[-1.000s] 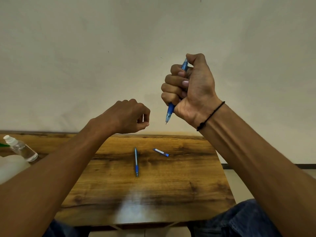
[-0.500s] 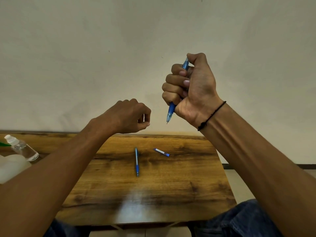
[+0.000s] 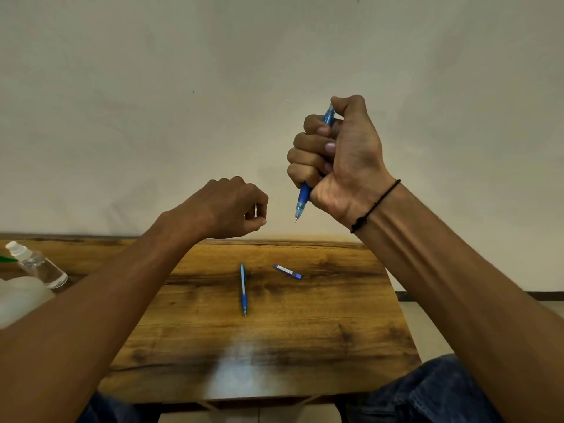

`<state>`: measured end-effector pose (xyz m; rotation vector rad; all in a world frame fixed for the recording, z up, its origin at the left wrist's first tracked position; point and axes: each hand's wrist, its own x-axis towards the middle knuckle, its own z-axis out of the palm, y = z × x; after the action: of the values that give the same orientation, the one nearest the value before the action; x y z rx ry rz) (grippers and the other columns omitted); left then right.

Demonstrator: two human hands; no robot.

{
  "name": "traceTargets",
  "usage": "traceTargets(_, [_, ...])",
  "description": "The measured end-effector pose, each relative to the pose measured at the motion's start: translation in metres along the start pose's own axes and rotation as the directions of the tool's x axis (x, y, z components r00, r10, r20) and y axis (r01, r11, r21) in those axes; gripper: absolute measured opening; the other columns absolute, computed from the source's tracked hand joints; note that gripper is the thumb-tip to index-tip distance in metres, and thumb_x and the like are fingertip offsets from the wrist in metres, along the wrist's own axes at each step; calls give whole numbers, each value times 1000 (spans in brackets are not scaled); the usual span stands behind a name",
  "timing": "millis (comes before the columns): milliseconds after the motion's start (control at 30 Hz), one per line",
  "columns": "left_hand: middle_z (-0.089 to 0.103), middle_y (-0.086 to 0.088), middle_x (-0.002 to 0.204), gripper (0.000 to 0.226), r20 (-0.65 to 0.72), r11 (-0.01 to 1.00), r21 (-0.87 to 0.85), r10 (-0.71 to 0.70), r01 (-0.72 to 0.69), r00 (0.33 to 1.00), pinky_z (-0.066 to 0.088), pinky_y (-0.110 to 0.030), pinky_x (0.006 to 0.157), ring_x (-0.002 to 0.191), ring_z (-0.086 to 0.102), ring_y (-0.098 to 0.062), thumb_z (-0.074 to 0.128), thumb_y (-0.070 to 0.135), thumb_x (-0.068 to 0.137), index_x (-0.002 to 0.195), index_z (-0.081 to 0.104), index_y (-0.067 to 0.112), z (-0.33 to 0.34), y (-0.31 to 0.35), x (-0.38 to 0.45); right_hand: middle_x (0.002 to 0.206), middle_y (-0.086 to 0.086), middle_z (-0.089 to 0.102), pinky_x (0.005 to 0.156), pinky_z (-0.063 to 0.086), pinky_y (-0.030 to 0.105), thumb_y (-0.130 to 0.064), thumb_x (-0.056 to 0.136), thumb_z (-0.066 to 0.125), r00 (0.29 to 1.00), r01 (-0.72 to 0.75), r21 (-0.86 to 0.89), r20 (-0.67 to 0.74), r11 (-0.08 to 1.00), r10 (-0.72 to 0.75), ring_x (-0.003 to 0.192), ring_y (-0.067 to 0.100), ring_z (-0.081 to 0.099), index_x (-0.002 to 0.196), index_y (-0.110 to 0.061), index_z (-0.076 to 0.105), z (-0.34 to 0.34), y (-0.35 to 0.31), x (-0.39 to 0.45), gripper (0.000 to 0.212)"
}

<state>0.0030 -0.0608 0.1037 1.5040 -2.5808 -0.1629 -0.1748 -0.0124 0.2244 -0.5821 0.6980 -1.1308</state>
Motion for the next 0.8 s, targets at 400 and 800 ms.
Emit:
traceTargets(400, [76, 11, 88, 11, -9, 1000, -12, -3, 3, 1000, 47, -21, 64, 75, 68, -7, 72, 36, 95, 102, 76, 29, 3, -1, 0, 43, -8, 24, 38, 12, 18, -43, 103, 34, 1000, -9, 39, -22, 999, 10, 35, 7, 16, 58, -17, 35, -4, 2, 4, 52])
traceTargets(800, [81, -3, 91, 18, 79, 537, -840, -31, 83, 996, 62, -24, 69, 81, 79, -20, 61, 24, 104, 101, 79, 20, -21, 22, -4, 52, -3, 34, 39, 17, 21, -48, 110, 31, 987, 91, -88, -127, 992, -101, 43, 8, 20, 85, -15, 43, -27, 22, 28, 44])
